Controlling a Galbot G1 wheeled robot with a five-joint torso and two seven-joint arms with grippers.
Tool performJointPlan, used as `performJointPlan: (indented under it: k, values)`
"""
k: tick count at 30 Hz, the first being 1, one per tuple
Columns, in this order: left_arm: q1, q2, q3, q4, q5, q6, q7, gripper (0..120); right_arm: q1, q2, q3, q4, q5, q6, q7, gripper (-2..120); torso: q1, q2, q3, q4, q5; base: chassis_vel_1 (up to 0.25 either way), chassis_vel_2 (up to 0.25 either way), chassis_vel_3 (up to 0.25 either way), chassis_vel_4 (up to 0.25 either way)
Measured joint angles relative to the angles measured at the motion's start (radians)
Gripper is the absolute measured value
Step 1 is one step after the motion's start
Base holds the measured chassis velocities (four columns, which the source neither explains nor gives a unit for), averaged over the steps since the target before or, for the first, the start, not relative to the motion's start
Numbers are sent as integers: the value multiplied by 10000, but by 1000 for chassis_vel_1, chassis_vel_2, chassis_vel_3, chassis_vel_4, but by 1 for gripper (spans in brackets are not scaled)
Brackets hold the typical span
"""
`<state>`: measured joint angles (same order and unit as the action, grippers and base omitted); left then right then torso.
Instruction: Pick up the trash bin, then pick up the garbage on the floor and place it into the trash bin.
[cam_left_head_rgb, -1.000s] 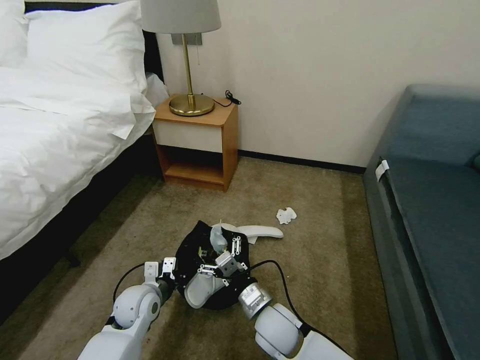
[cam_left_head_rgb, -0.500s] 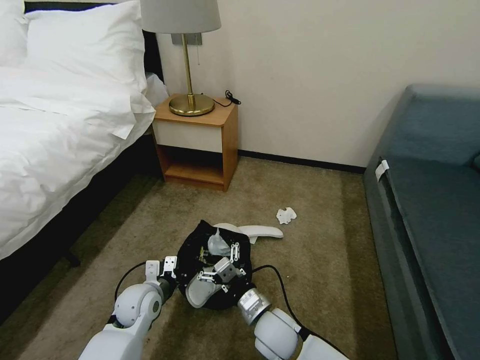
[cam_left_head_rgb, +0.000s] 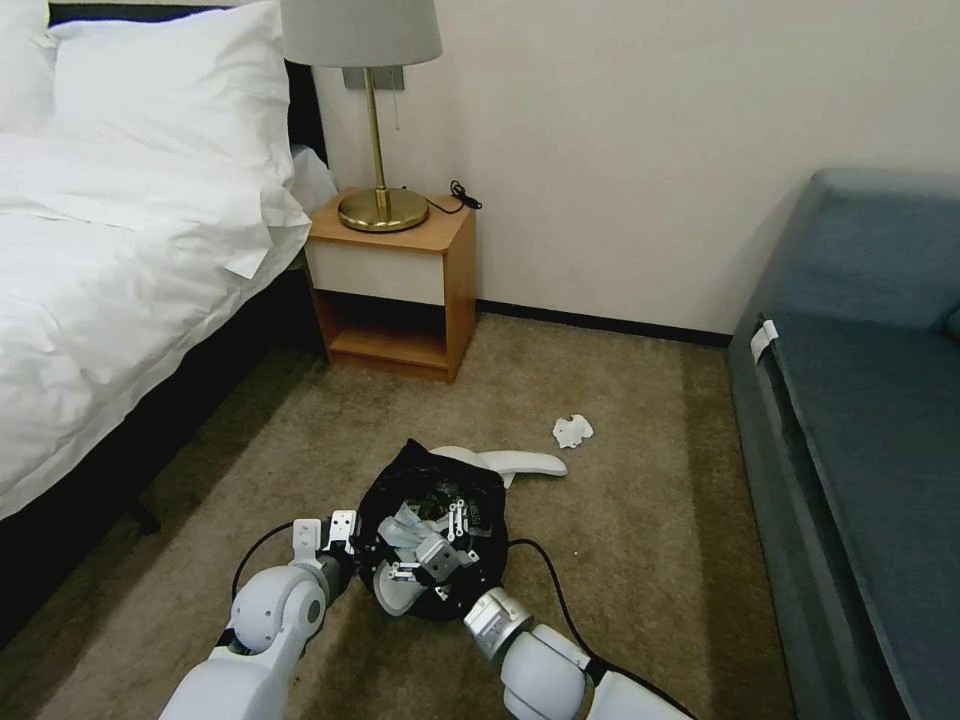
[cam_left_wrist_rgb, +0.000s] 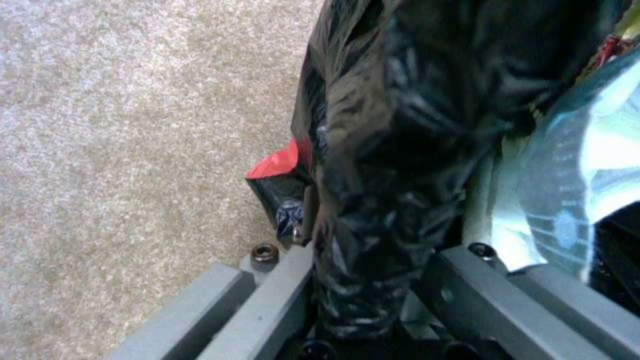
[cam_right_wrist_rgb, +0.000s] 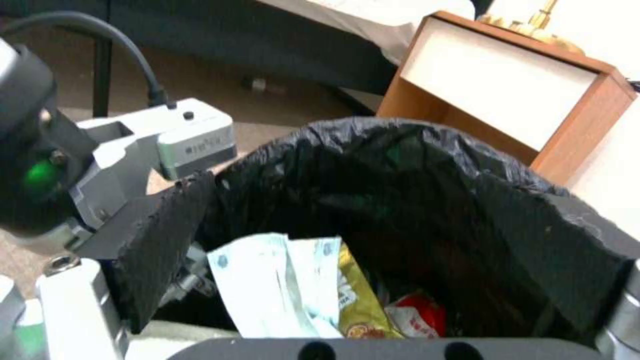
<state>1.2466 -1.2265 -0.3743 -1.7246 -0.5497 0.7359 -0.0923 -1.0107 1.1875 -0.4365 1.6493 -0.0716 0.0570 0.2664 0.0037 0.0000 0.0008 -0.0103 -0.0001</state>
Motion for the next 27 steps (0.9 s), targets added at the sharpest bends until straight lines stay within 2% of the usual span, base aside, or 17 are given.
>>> performJointPlan:
  k: [3, 5, 12, 20, 27]
  values:
    - [2, 3, -11, 0, 1, 0, 11, 0, 3, -18, 22, -32, -12, 18, -11, 100, 0, 0, 0, -1, 0, 0, 0, 0, 0]
    - [-5, 9, -17, 0, 0, -1, 20, 0, -3, -68, 41, -33, 442, -90, 51, 100, 1, 0, 0, 0, 0, 0, 0, 0, 0]
    - [6, 43, -27, -10, -1, -2, 41, 0, -31, -150, 248, 223, 390, -80, 68, 100, 0, 0, 0, -2, 0, 0, 0, 0, 0]
    - [88, 87, -161, 97, 163, -16, 138, 0, 623, -170, 1543, 1692, 737, -440, 29, 100, 1, 0, -2, 0, -1, 0, 0, 0, 0]
    - [295, 137, -329, -132, 13, -15, 131, 0, 397, 31, 2730, 2133, 989, -461, 312, 100, 0, 0, -1, 1, 2, 0, 0, 0, 0]
